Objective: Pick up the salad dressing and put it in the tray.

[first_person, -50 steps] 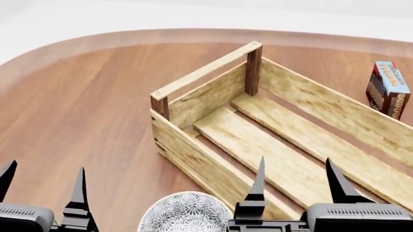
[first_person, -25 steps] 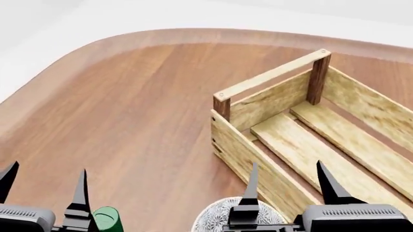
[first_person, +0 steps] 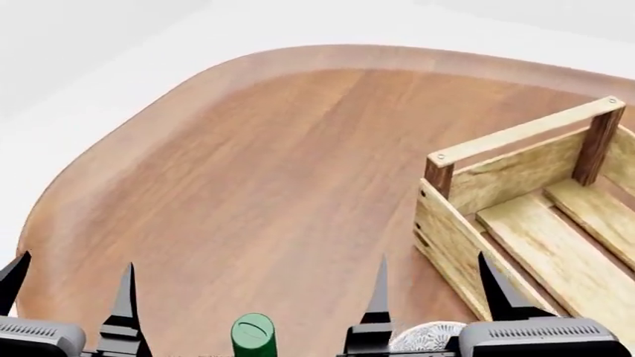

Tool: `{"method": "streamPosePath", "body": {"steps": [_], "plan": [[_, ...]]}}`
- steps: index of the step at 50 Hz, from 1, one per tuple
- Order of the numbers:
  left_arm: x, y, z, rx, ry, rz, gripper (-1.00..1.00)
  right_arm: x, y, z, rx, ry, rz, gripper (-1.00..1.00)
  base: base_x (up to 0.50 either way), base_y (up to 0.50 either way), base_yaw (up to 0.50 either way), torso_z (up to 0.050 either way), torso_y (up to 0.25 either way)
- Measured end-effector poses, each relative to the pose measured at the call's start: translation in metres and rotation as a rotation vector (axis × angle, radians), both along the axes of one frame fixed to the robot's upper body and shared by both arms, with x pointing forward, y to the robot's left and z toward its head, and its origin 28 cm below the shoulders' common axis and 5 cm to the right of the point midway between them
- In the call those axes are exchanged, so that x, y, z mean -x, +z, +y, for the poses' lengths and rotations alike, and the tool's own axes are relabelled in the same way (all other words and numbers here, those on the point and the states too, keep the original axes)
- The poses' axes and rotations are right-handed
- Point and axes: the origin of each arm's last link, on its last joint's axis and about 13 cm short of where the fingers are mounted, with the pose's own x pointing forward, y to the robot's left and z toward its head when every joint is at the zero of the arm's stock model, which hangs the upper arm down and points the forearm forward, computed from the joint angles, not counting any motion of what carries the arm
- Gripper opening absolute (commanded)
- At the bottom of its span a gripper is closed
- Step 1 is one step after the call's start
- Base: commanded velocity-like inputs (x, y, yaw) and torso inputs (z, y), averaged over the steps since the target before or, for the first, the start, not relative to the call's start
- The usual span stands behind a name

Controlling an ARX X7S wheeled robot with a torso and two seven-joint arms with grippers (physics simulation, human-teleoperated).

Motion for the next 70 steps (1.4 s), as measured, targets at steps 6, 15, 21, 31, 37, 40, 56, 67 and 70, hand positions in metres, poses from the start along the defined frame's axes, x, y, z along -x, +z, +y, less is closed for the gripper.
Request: {"method": "streamPosePath", "body": {"steps": [6,15,21,31,37,40,56,67,70], "plan": [[0.0,0.0,0.0,0.0,0.0,0.001,1.0,0.0,-0.001,0.0,0.0,0.005,0.001,1.0,0.0,0.0,0.5,0.0,0.0],[0.0,0.0,0.0,0.0,0.001,0.001,1.0,0.0,-0.002,0.001,0.002,0.014,0.017,1.0,-0.01,0.02,0.22,0.0,0.0],[0.0,0.0,0.0,0.0,0.001,0.001,1.0,0.0,-0.005,0.002,0.025,0.028,0.037,1.0,0.0,0.0,0.0,0.0,0.0],[0.0,0.0,0.001,0.001,0.003,0.003,1.0,0.0,-0.016,0.005,0.102,0.097,0.092,1.0,0.0,0.0,0.0,0.0,0.0],[0.0,-0.001,0.001,0.002,0.004,0.006,1.0,0.0,-0.026,0.007,0.153,0.176,0.14,1.0,0.0,0.0,0.0,0.0,0.0],[0.0,-0.001,0.002,0.001,0.005,0.007,1.0,0.002,-0.03,0.008,0.168,0.233,0.163,1.0,0.0,0.0,0.0,0.0,0.0],[-0.001,-0.002,0.002,-0.001,0.01,0.009,1.0,0.008,-0.046,0.015,0.201,0.474,0.252,1.0,0.0,0.0,0.0,0.0,0.0],[-0.001,-0.002,0.002,-0.004,0.009,0.009,1.0,0.004,-0.052,0.019,0.209,0.531,0.276,1.0,0.0,0.0,0.0,0.0,0.0],[-0.001,-0.002,0.002,-0.004,0.009,0.01,1.0,0.001,-0.054,0.02,0.209,0.532,0.285,1.0,0.0,0.0,0.0,0.0,0.0]]}}
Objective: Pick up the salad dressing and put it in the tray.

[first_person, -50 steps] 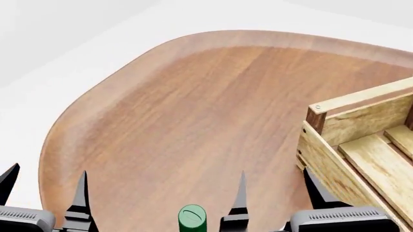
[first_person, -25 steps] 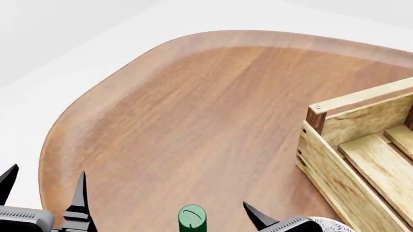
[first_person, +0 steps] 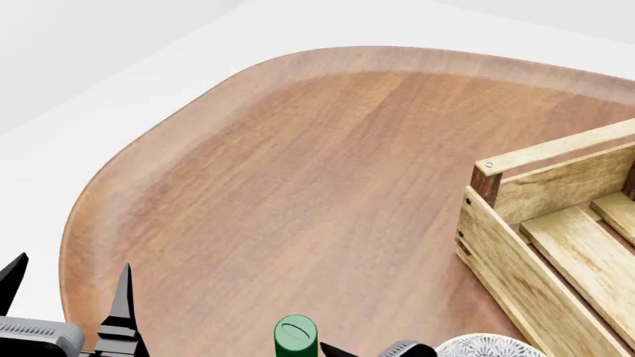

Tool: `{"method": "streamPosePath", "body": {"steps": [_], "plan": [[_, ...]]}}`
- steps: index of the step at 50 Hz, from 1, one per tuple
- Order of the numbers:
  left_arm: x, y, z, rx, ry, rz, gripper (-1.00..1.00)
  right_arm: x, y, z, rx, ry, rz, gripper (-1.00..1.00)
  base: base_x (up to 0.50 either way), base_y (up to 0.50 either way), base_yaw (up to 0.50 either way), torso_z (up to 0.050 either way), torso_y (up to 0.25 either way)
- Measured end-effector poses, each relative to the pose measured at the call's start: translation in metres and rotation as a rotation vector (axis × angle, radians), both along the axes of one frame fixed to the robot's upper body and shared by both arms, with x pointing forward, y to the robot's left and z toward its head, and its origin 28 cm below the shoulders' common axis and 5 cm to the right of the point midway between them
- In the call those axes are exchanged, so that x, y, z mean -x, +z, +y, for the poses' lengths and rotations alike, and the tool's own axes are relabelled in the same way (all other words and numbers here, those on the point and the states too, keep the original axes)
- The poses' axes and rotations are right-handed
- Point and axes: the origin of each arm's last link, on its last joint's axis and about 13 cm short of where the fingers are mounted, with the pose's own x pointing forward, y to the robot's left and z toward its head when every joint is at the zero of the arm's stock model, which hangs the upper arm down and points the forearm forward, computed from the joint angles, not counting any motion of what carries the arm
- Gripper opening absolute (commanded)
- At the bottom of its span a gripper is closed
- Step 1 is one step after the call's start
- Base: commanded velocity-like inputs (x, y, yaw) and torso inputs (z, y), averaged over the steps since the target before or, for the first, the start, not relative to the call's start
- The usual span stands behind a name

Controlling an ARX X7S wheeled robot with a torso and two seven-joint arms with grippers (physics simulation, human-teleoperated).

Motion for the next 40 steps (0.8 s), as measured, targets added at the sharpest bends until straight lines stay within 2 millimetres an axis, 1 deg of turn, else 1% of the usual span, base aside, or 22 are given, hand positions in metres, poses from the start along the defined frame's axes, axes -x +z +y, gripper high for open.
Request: {"method": "streamPosePath", "body": {"steps": [14,40], "plan": [[0.0,-0.001,0.0,-0.001,-0.001,0.003,1.0,-0.015,-0.008,0.001,0.01,-0.039,0.033,1.0,0.0,0.0,0.0,0.0,0.0],[0.001,-0.002,0.0,-0.004,-0.004,0.002,1.0,-0.033,-0.022,0.009,0.058,-0.045,0.055,1.0,0.0,0.0,0.0,0.0,0.0]]}}
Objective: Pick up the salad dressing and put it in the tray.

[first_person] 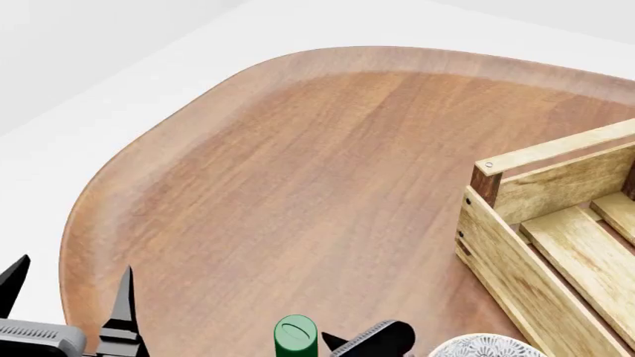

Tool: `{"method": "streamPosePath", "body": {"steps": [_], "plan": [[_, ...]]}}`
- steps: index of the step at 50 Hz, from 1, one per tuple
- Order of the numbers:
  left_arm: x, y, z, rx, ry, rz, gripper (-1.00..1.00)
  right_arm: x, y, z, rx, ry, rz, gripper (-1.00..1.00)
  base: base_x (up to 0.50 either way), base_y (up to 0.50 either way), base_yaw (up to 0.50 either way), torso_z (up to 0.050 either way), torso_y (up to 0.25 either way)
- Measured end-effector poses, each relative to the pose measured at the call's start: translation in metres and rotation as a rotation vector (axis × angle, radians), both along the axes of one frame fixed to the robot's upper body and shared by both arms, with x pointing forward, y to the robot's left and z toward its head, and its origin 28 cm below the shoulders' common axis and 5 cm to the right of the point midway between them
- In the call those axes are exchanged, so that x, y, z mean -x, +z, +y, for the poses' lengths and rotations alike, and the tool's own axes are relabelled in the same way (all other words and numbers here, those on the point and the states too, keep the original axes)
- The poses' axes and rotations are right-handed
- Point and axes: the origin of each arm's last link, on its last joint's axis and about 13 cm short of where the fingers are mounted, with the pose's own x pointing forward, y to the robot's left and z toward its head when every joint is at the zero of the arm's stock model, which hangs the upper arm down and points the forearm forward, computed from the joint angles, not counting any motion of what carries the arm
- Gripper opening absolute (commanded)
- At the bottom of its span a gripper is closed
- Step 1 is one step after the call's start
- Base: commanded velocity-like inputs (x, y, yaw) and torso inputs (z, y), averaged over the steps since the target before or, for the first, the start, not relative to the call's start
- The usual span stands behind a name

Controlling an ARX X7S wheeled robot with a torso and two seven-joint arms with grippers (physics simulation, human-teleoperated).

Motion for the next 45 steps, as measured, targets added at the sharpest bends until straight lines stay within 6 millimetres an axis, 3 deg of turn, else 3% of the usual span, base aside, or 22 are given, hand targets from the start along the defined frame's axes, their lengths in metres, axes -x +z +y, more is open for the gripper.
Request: {"method": "streamPosePath", "body": {"steps": [24,25,45], "plan": [[0.001,0.0,0.0,-0.002,-0.003,-0.001,1.0,-0.017,-0.01,0.005,0.04,-0.015,0.007,1.0,0.0,0.0,0.0,0.0,0.0],[0.001,0.0,0.0,-0.002,-0.003,-0.001,1.0,-0.017,-0.011,0.005,0.041,-0.011,0.007,-1.0,0.0,0.0,0.0,0.0,0.0],[0.001,0.0,0.0,-0.002,-0.002,-0.003,1.0,-0.014,-0.008,0.004,0.019,-0.026,-0.012,-1.0,0.0,0.0,0.0,0.0,0.0]]}}
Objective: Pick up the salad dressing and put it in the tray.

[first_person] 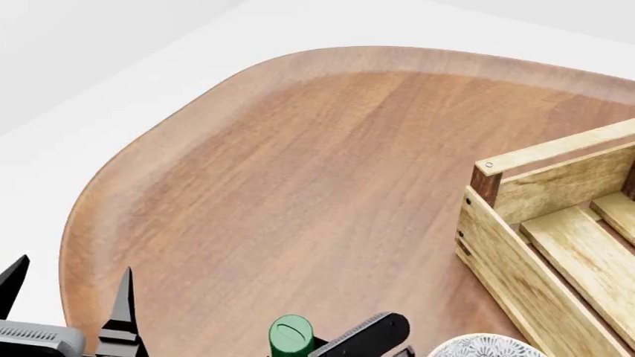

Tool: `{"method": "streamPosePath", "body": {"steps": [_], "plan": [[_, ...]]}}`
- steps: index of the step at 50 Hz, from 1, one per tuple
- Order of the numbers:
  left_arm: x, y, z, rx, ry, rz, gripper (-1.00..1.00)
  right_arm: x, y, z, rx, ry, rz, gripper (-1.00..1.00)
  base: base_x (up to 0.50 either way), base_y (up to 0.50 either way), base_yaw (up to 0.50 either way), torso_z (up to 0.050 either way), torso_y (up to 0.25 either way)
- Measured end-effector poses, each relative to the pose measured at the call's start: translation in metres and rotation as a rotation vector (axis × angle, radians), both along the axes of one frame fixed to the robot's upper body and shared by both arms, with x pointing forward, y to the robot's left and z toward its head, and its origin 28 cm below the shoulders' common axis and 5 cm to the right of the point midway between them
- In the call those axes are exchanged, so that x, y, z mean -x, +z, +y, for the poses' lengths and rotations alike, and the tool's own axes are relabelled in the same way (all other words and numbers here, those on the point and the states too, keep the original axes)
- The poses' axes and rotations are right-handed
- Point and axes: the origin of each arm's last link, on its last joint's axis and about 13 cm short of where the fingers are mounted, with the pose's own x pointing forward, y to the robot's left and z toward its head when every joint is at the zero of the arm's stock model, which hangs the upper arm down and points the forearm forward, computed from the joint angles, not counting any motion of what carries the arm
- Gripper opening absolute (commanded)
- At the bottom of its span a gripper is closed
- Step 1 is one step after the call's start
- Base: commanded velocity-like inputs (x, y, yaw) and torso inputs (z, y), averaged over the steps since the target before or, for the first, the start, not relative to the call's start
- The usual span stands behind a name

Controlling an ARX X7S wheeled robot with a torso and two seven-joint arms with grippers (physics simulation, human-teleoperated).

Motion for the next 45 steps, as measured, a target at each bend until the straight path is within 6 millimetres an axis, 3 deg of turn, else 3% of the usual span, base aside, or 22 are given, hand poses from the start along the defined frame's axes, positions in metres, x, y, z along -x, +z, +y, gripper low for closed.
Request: {"method": "streamPosePath", "body": {"steps": [25,45], "plan": [[0.001,0.002,0.0,-0.001,-0.003,-0.005,1.0,-0.004,0.08,-0.027,-0.078,-0.125,-0.138,-1.0,0.0,0.0,0.0,0.0,0.0],[0.001,0.002,0.0,-0.004,-0.004,-0.007,1.0,-0.024,0.135,-0.056,-0.032,-0.291,-0.24,-1.0,0.0,0.0,0.0,0.0,0.0]]}}
